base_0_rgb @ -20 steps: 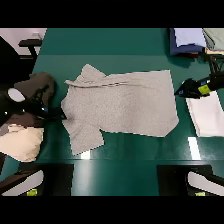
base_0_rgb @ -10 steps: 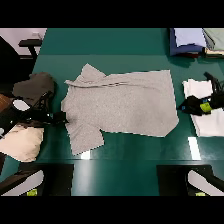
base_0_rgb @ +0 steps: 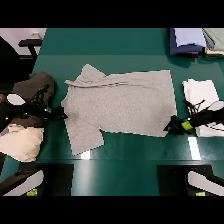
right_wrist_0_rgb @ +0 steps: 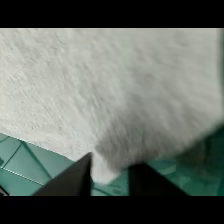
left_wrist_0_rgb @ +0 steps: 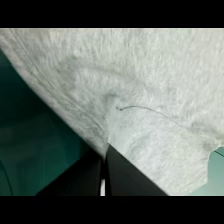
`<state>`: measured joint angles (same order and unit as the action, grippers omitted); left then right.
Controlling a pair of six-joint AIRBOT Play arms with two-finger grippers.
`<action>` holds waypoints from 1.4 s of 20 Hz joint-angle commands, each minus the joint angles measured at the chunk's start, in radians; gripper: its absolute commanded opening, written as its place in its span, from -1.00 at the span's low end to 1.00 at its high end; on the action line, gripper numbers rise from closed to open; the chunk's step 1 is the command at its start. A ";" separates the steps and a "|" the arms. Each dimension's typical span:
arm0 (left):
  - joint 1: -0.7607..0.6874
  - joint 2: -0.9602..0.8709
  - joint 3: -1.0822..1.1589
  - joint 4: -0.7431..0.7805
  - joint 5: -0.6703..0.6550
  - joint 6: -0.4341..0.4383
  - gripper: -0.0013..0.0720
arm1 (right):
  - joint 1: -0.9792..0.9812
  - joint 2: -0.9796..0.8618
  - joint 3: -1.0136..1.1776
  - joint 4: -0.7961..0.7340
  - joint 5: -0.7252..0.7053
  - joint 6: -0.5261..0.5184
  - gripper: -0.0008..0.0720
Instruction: Fold the shirts.
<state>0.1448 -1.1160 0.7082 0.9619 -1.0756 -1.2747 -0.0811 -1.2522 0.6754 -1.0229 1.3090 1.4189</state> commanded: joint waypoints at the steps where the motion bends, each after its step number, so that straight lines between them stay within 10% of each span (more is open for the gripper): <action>1: 0.001 0.016 0.010 -0.001 -0.025 0.000 -0.91 | 0.108 -0.038 0.031 -0.005 -0.060 0.000 -0.74; 19: 0.001 0.435 1.294 0.000 -0.124 -0.219 -0.91 | -0.084 0.514 1.120 -0.079 0.074 0.000 -0.94; 28: 0.000 0.259 1.221 0.001 -0.323 -0.264 -0.92 | -0.035 0.244 1.325 -0.081 0.319 0.070 -0.94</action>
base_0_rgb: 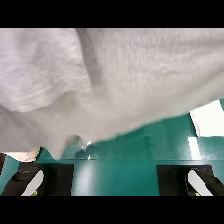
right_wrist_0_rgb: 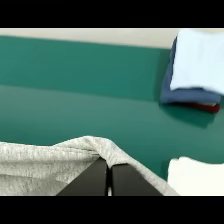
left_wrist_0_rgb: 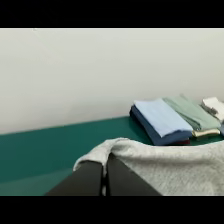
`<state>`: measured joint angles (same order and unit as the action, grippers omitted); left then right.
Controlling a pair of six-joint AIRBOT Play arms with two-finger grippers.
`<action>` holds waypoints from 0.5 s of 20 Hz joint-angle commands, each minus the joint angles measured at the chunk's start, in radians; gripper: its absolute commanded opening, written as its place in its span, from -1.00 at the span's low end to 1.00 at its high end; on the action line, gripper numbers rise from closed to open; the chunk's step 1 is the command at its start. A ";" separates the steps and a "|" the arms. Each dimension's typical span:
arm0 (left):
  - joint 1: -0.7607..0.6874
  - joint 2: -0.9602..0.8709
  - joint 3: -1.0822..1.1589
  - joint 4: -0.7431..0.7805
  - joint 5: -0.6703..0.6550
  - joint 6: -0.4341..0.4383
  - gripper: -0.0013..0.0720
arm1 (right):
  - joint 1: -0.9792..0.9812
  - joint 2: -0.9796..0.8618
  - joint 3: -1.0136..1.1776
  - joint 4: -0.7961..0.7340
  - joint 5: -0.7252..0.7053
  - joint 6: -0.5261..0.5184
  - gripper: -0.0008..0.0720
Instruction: Fold the shirts.
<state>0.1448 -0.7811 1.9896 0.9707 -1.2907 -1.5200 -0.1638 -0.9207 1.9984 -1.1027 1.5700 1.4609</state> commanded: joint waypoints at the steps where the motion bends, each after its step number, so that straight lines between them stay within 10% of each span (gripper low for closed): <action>1: 0.000 -0.118 -0.116 -0.014 -0.142 -0.018 -0.91 | 0.081 -0.127 -0.043 -0.029 0.062 0.047 -0.94; 10: -0.127 -0.551 -0.595 0.161 0.056 0.038 -0.91 | 0.219 -0.586 -0.313 -0.206 0.037 0.088 -0.94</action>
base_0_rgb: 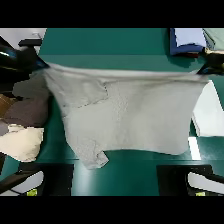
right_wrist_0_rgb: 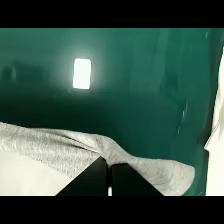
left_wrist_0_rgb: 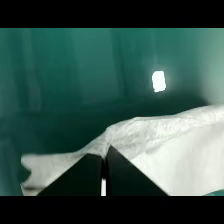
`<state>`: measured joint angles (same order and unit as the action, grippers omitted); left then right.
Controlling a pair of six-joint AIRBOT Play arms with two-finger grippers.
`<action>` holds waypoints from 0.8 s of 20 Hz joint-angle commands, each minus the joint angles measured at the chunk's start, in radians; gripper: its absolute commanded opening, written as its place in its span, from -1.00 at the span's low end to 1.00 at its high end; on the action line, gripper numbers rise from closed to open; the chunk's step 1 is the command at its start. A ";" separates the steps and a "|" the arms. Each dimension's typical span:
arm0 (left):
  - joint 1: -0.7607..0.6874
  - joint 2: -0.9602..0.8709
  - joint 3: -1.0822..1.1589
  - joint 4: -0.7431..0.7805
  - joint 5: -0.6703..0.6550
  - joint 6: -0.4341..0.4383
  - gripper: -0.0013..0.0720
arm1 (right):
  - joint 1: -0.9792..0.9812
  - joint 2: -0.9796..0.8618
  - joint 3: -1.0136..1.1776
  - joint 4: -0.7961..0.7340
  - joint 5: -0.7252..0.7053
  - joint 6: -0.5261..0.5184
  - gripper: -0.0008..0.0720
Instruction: Fold the shirts.
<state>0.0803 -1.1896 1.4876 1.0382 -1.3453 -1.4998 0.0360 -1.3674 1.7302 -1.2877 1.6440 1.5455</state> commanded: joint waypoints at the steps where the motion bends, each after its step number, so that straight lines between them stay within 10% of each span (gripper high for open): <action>1: -0.081 -0.196 -0.091 0.100 0.165 0.037 -0.91 | 0.019 -0.188 -0.037 -0.019 -0.072 -0.010 -0.94; 9: -0.102 -0.413 0.101 0.101 0.290 0.085 -0.91 | 0.009 -0.443 0.232 -0.016 -0.122 -0.104 -0.94; 16: -0.105 -0.412 -0.065 0.124 0.142 0.113 -0.91 | 0.000 -0.299 -0.119 -0.024 -0.192 -0.117 -0.94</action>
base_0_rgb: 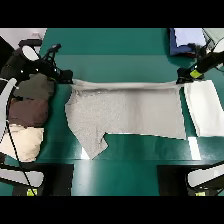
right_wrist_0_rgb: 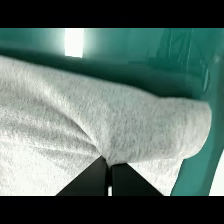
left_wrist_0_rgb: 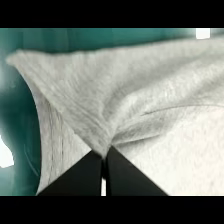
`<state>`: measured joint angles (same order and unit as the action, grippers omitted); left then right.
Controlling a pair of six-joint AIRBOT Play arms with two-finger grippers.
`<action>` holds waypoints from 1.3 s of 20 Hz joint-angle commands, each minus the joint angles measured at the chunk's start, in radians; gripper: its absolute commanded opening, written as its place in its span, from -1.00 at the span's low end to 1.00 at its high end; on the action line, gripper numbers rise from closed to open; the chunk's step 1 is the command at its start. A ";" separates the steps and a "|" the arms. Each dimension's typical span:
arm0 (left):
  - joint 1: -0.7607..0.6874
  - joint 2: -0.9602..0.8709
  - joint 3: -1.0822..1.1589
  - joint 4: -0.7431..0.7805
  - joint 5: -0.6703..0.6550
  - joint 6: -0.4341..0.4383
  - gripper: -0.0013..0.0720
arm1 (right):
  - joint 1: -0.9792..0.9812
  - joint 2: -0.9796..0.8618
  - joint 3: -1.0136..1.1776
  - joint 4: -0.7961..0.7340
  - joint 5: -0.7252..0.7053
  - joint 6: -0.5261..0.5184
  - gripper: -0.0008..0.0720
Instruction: Fold the shirts.
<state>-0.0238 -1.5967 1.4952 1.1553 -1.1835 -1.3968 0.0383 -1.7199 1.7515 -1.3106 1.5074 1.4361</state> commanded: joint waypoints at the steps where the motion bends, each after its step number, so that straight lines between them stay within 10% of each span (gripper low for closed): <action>1: 0.000 -0.006 -0.108 0.004 -0.006 0.010 -0.91 | -0.002 0.076 -0.196 0.001 -0.088 -0.008 -0.94; 4: 0.000 -0.006 -0.164 -0.005 -0.003 0.005 -0.63 | -0.002 0.114 -0.305 0.005 -0.138 -0.003 -0.91; 5: 0.000 -0.006 -0.164 -0.005 -0.010 0.005 0.29 | -0.003 0.116 -0.315 0.007 -0.137 -0.003 -0.40; 6: 0.000 -0.003 -0.163 -0.005 -0.022 -0.014 0.55 | -0.003 0.116 -0.314 0.006 -0.127 -0.003 0.17; 13: 0.000 0.265 -0.346 0.123 -0.090 -0.058 0.40 | -0.029 0.303 -0.398 0.005 -0.051 -0.006 0.20; 18: 0.000 0.587 -0.851 -0.044 -0.031 -0.089 0.40 | -0.092 0.597 -0.628 0.010 -0.106 -0.006 0.20; 26: -0.007 0.619 -1.058 -0.278 0.180 -0.036 0.39 | -0.092 0.687 -0.692 0.010 -0.121 -0.006 0.20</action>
<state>-0.0246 -0.9897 0.4911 0.9428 -1.0870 -1.4490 -0.0517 -1.0554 1.0740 -1.3018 1.3895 1.4300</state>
